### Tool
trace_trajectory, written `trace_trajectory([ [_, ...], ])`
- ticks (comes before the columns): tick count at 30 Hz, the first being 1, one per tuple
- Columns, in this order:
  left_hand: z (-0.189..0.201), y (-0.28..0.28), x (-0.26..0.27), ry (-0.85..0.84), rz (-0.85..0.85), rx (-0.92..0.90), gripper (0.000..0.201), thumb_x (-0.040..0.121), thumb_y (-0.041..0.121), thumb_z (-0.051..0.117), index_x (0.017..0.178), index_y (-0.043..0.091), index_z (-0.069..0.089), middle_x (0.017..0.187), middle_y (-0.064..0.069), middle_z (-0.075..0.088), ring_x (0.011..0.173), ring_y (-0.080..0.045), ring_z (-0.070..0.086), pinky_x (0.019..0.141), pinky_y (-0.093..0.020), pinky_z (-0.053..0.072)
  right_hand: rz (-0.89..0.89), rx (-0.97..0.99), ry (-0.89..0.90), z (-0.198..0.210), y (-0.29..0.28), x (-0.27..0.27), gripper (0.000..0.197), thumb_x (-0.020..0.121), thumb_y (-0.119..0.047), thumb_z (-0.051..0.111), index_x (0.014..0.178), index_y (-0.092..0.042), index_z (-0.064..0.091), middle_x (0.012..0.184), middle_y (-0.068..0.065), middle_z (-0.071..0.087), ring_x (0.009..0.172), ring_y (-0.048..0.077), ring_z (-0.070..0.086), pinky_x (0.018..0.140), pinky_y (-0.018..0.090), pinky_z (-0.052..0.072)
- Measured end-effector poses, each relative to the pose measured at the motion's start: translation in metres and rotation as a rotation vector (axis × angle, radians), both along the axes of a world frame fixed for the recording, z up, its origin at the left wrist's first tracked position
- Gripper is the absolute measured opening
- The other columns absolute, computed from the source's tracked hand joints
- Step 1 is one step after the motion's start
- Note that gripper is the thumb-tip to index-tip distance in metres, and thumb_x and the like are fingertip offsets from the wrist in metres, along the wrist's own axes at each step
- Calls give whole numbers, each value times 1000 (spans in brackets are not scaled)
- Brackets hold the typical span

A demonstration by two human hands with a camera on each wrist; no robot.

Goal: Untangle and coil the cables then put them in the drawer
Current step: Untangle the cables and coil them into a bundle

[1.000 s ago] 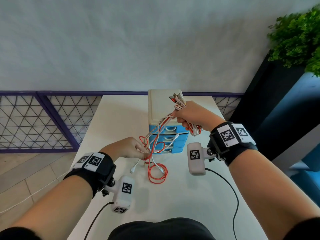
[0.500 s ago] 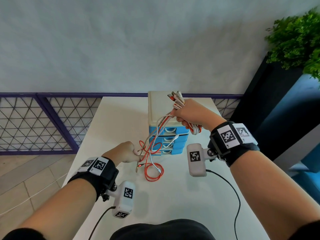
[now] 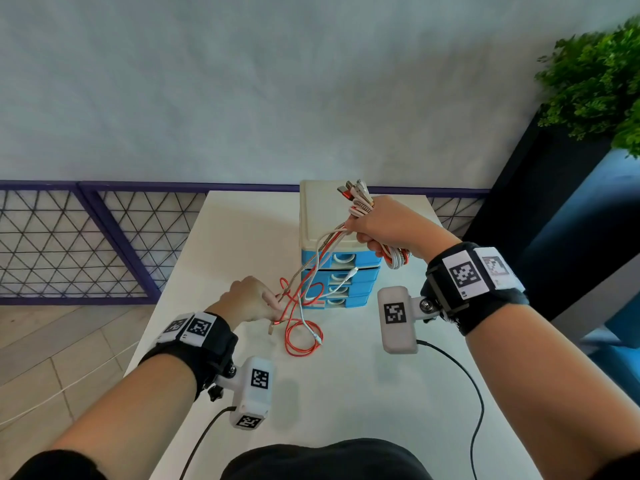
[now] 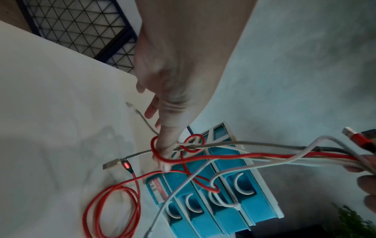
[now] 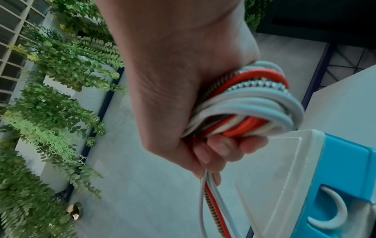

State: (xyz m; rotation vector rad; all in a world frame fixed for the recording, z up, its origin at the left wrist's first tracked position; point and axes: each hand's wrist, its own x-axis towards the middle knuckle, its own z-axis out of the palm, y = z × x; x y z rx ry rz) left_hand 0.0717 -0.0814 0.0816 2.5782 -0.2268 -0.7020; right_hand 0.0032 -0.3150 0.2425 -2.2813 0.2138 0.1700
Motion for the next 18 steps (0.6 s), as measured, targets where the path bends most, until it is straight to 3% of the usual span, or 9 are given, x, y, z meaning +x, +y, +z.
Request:
trace_trajectory([
  [2, -5, 4, 3, -12, 87, 4, 18, 58, 42, 84, 56, 30, 71, 77, 9, 70, 94, -24, 66, 90, -36, 52, -8, -1, -3, 3, -1, 0, 14, 92, -20, 58, 89, -6, 60, 57, -1, 54, 43, 11, 46, 47, 24, 47],
  [5, -8, 10, 7, 32, 139, 63, 25, 53, 47, 81, 62, 26, 73, 65, 3, 69, 95, -31, 66, 93, -39, 52, -10, -17, -5, 4, -1, -1, 13, 92, -19, 58, 86, -7, 57, 58, -1, 54, 41, 11, 46, 45, 23, 46],
  [7, -8, 10, 8, 42, 161, 94, 32, 54, 52, 80, 71, 26, 74, 81, -3, 72, 103, -32, 63, 97, -38, 49, -8, -26, -1, 3, -1, -1, 14, 93, -19, 57, 86, -7, 57, 58, -1, 54, 40, 10, 46, 44, 22, 46],
  [9, -3, 9, 8, 66, 200, 67, 47, 56, 51, 80, 90, 19, 75, 102, -9, 71, 106, -32, 61, 97, -34, 48, -6, -19, 4, 3, -1, -2, 14, 93, -19, 58, 88, -7, 58, 58, -1, 54, 40, 9, 46, 43, 22, 46],
  [10, -3, 12, 7, 96, 229, 29, 54, 59, 49, 80, 98, 12, 73, 108, -11, 68, 106, -31, 61, 93, -32, 47, -9, -13, 4, 3, -1, -2, 13, 93, -19, 58, 88, -6, 58, 58, 0, 54, 40, 10, 46, 44, 22, 46],
  [12, 0, 23, -1, 248, 314, -128, 49, 69, 39, 77, 104, 5, 68, 112, -10, 64, 98, -27, 61, 83, -32, 44, -19, -6, -3, 5, -3, -2, 14, 92, -19, 58, 88, -6, 59, 58, 0, 54, 41, 10, 46, 46, 24, 47],
  [15, 3, 40, -19, 493, 435, -500, 40, 66, 29, 73, 97, 6, 74, 99, -12, 68, 84, -24, 58, 79, -34, 42, -31, 5, -12, 8, -6, -2, 15, 92, -21, 59, 89, -6, 61, 57, -1, 55, 41, 10, 47, 47, 25, 47],
  [18, -1, 45, -28, 526, 413, -584, 33, 64, 25, 75, 89, 3, 75, 87, -13, 66, 80, -24, 53, 77, -35, 40, -31, 17, -16, 8, -7, -3, 16, 92, -21, 59, 91, -5, 62, 56, -2, 55, 41, 9, 47, 47, 25, 47],
])
